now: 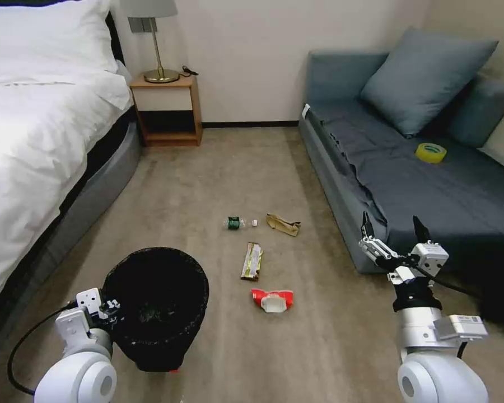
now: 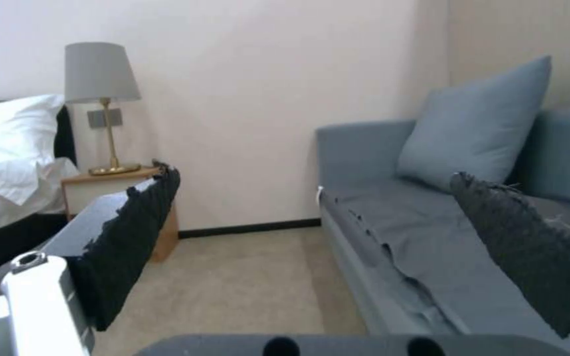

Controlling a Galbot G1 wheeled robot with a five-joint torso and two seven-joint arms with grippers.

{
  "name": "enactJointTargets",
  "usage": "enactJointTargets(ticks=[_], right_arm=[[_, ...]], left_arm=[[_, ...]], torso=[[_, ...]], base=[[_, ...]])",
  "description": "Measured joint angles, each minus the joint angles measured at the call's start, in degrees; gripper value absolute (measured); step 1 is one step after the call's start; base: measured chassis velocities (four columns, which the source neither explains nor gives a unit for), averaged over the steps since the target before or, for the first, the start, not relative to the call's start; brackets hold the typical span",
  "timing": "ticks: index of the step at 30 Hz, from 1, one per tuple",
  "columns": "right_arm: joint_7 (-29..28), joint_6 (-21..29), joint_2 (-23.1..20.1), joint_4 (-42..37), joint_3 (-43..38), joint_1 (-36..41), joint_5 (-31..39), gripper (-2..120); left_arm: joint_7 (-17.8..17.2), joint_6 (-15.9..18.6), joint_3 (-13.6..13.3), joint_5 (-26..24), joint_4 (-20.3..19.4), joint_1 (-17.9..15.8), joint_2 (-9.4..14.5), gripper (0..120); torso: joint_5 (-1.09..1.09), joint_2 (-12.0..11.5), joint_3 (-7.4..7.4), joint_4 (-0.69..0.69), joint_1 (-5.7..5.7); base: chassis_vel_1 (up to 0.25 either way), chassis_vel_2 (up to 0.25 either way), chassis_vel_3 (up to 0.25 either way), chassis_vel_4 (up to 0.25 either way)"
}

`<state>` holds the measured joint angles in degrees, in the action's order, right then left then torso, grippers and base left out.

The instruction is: Pick up the trash bin, then pick up the garbage on the floor and place it into the trash bin.

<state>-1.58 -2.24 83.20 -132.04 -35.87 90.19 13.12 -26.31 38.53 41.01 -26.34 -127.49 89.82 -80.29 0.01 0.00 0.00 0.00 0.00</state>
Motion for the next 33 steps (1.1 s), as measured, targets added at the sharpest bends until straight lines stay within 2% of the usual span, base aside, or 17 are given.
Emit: enactJointTargets(ticks=[7,8,11,12,15,17,20,21,24,25,27,28,32,33], right_arm=[[0.25,-0.56,-0.08,0.68,0.09,-0.58,-0.50,100],[1.33,-1.98,-0.54,1.41,0.09,-1.07,-1.18,100],[5.69,-5.59,-3.42,4.90,0.42,-2.63,-3.59,100],[5.69,-5.59,-3.42,4.90,0.42,-2.63,-3.59,100],[10.03,-6.58,-7.61,8.12,2.23,-2.92,-6.12,100],[10.49,-6.53,-8.65,8.74,2.84,-2.92,-6.80,100],[11.38,-3.56,-13.19,10.64,6.12,-3.49,-8.23,100],[11.38,-3.56,-13.19,10.64,6.12,-3.49,-8.23,100],[11.88,2.34,-22.31,14.40,13.52,-6.21,-7.05,100],[11.88,2.34,-22.31,14.40,13.52,-6.21,-7.05,100],[10.15,8.02,-27.45,15.83,18.90,-8.35,-1.90,100],[10.15,8.02,-27.45,15.83,18.90,-8.35,-1.90,100],[6.29,15.93,-34.90,19.15,28.07,-13.52,7.52,100],[6.29,15.93,-34.90,19.15,28.07,-13.52,7.52,100]], left_arm=[[0.01,-0.03,-0.09,-0.04,0.54,-0.43,0.05,2],[0.02,-0.04,-0.17,-0.06,0.74,-0.58,0.06,2],[0.07,-0.06,-0.69,-0.08,1.38,-1.08,0.23,2],[0.07,-0.06,-0.69,-0.08,1.38,-1.08,0.23,2],[0.31,-0.03,-1.54,-0.07,2.22,-1.78,0.60,2],[0.42,0.03,-1.75,-0.07,2.42,-2.01,0.73,2],[0.74,0.13,-2.11,-0.06,2.70,-2.34,1.03,2],[0.74,0.13,-2.11,-0.06,2.70,-2.34,1.03,2],[0.88,0.17,-2.18,0.03,2.60,-2.28,0.92,2],[0.88,0.17,-2.18,0.03,2.60,-2.28,0.92,2],[0.95,0.18,-2.24,0.28,2.33,-2.11,0.55,2],[0.95,0.18,-2.24,0.28,2.33,-2.11,0.55,2],[1.07,0.22,-2.32,0.81,2.15,-1.74,-0.15,2],[1.07,0.22,-2.32,0.81,2.15,-1.74,-0.15,2]], torso=[[-0.01,0.00,0.00,0.01,0.00],[-0.01,0.00,0.00,0.00,0.00],[-0.01,0.00,0.01,0.00,0.01],[-0.01,0.00,0.01,0.00,0.01],[-0.01,0.00,0.00,0.00,0.00],[0.00,0.00,-0.01,0.00,0.00],[0.00,0.00,-0.01,-0.01,0.00],[0.00,0.00,-0.01,-0.01,0.00],[0.01,0.00,0.00,0.00,0.00],[0.01,0.00,0.00,0.00,0.00],[0.00,0.00,0.00,0.00,0.00],[0.00,0.00,0.00,0.00,0.00],[0.01,0.00,0.00,0.00,0.00],[0.01,0.00,0.00,0.00,0.00]], base=[[-0.158,0.167,0.161,-0.169],[-0.135,0.104,0.093,-0.131],[-0.087,0.066,0.071,-0.057],[-0.047,0.046,0.060,-0.020],[0.000,0.000,0.000,0.000],[0.000,0.000,0.000,0.000],[0.000,0.000,0.000,0.000],[0.000,0.000,0.000,0.000],[0.000,0.000,0.000,0.000],[0.000,0.000,0.000,0.000],[0.000,0.000,0.000,0.000],[0.000,0.000,0.000,0.000],[0.000,0.000,0.000,0.000],[0.000,0.000,0.000,0.000]])
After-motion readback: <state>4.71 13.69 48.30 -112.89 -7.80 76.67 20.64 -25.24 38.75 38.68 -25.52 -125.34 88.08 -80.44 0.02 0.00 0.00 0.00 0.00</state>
